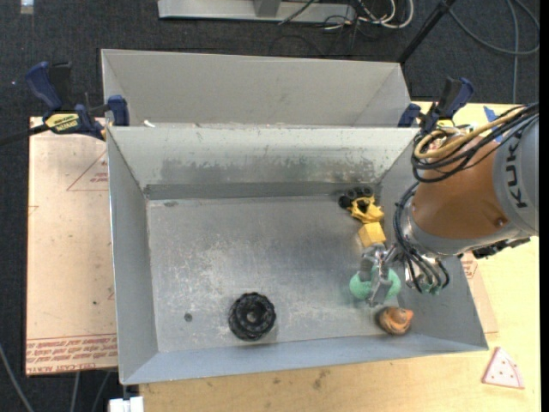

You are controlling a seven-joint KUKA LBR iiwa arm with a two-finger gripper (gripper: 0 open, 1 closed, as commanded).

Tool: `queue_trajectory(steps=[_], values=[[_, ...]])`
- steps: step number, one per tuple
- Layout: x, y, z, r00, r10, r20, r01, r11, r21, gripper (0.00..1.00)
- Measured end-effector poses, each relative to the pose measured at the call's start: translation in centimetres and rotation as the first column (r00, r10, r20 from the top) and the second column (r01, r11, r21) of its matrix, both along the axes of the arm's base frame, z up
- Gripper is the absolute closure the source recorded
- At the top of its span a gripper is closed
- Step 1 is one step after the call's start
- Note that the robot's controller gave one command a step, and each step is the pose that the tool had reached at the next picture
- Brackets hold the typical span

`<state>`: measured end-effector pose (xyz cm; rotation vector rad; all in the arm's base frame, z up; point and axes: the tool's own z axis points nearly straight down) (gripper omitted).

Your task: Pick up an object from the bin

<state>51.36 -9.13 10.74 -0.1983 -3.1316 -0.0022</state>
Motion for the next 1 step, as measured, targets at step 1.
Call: queue_trajectory(steps=[1], values=[[0.14,-0.02,1.50,1.000,0.000,0.004,0.000,1.000,-0.001,1.00]])
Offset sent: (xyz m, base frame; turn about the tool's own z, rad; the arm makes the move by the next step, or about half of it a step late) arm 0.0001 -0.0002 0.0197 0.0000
